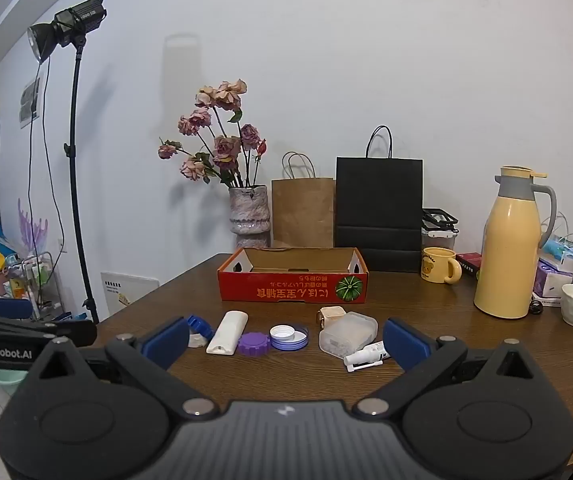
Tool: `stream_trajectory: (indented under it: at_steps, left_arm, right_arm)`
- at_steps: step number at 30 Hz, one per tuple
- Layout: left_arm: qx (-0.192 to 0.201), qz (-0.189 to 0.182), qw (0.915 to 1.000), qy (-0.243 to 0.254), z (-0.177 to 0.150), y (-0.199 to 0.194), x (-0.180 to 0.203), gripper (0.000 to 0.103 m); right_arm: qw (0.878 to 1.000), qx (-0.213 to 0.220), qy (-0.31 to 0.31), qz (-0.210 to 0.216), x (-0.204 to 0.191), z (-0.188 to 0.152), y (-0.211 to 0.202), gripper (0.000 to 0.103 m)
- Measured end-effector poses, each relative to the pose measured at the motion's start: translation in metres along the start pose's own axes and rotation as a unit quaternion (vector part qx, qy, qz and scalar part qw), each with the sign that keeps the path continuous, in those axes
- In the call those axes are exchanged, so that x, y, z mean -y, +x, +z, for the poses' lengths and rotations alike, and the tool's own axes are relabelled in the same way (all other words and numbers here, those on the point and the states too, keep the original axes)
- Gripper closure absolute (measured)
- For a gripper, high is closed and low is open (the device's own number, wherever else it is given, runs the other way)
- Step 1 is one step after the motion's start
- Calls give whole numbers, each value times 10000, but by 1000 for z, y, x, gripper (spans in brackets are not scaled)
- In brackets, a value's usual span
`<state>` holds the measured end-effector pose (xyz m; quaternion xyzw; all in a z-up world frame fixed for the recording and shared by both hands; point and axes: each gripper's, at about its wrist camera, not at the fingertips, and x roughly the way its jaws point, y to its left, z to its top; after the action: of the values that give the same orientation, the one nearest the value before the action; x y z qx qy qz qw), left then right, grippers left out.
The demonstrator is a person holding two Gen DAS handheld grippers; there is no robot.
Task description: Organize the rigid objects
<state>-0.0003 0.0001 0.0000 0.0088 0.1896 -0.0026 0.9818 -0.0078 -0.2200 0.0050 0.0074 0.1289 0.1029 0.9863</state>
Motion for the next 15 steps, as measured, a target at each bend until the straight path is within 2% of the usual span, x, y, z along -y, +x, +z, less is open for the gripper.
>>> stream_trajectory:
  at_steps: [15]
  left_arm:
    - [-63,-21,10000,-33,0,2,3,0]
  right_arm:
    - [9998,-44,-37,-179,6,-2,5,0]
